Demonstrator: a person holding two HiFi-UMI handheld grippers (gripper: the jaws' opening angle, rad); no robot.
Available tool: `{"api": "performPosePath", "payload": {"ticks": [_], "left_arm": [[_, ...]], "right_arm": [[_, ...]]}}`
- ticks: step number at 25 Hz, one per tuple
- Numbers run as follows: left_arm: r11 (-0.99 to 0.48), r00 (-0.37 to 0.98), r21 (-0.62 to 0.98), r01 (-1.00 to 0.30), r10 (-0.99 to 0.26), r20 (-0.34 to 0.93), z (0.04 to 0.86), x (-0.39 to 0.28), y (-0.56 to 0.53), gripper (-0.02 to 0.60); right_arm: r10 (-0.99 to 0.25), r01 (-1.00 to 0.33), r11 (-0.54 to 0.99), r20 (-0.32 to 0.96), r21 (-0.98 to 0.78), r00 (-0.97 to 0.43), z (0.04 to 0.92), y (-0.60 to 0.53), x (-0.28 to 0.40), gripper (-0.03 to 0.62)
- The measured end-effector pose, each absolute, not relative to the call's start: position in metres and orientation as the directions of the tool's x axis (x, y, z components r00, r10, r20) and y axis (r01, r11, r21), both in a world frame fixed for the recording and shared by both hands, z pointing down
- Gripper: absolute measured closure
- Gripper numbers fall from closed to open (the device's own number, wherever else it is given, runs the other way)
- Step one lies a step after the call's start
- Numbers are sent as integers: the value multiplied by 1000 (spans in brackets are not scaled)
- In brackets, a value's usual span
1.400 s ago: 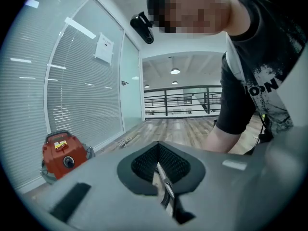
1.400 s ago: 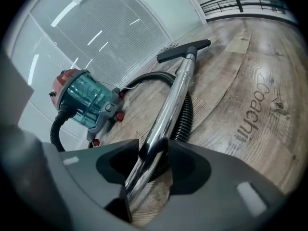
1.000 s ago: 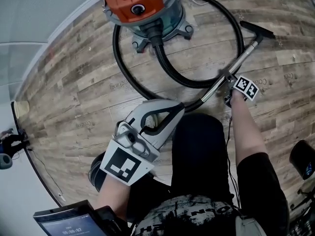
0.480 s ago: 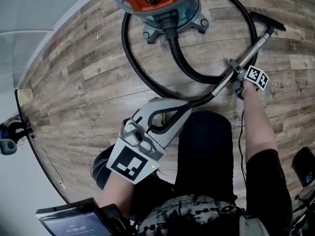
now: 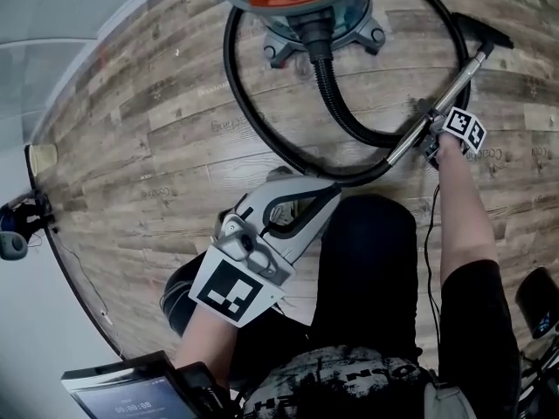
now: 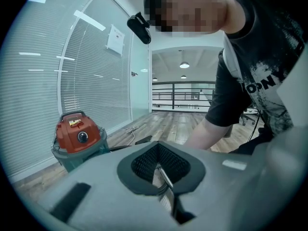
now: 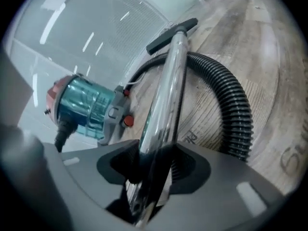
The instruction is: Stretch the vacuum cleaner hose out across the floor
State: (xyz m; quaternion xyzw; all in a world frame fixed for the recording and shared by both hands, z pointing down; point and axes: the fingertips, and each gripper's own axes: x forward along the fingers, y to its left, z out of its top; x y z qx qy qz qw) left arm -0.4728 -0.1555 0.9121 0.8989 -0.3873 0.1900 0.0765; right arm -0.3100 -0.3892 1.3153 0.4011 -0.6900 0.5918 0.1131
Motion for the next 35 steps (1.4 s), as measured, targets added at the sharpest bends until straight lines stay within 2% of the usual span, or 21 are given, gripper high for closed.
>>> {"api": "performPosePath", "payload": {"ticks": [7, 14, 17, 22, 28, 29, 30, 35], "left_arm": [[-691, 626, -20, -722, -666, 405, 913, -474, -153, 580], [-704, 630, -34, -709, -655, 417, 919, -467, -148, 580], [-709, 634, -42, -704, -654, 413, 917, -463, -148, 580], [-721, 648, -49, -692, -648, 400, 913, -453, -153, 580], [-748, 678, -48, -662, -625, 387, 907, -434, -167, 578], [-754, 686, -44, -656, -619, 382, 905, -428, -171, 566], [-759, 694, -37, -650, -613, 378, 905, -421, -175, 508], [-788, 725, 8, -616, -563, 397, 914, -391, -195, 386]], "right_arm": [[-663, -402, -75, 347, -913, -664, 1283, -389, -294, 428], [-760, -251, 108, 83, -962, -645, 1224, -380, -301, 437], [-755, -219, 225, -28, -949, -656, 1179, -377, -309, 439], [-718, -223, 381, -135, -897, -683, 1114, -375, -311, 441], [-620, -248, 618, -268, -746, -738, 1002, -353, -317, 441], [-601, -247, 652, -288, -717, -746, 980, -346, -318, 441], [-581, -244, 681, -307, -690, -754, 960, -338, -321, 441], [-477, -165, 785, -413, -597, -776, 873, -310, -342, 441]]}}
